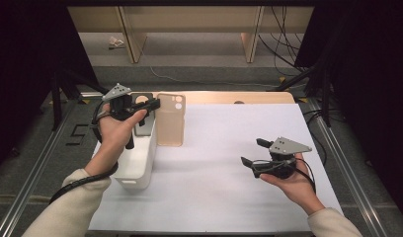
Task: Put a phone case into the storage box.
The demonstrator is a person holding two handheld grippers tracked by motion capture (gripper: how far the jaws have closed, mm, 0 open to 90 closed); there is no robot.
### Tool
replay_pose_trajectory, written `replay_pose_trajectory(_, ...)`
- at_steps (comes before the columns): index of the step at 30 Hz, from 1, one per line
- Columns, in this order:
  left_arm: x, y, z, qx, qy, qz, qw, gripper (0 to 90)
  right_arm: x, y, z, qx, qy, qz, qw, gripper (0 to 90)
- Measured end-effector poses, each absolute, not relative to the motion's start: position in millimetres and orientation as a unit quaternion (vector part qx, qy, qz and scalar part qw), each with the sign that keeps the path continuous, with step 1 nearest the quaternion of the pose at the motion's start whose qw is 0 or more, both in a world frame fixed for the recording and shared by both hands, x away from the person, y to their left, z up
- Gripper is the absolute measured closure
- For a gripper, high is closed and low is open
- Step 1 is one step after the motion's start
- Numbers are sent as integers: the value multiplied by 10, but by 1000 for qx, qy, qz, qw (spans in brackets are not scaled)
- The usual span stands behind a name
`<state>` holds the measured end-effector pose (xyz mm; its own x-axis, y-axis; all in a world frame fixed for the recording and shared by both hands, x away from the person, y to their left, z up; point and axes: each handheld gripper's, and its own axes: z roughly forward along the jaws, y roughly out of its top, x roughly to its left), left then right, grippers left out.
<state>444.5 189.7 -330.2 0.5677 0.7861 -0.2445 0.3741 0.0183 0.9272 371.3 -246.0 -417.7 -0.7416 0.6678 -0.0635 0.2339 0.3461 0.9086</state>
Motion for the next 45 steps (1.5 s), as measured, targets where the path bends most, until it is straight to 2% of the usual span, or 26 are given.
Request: replay_pose_trajectory(45, 4633, 2413, -3243, 661, 444, 209, 568, 835, 3721, -2472, -4188, 290, 787, 498, 220, 169)
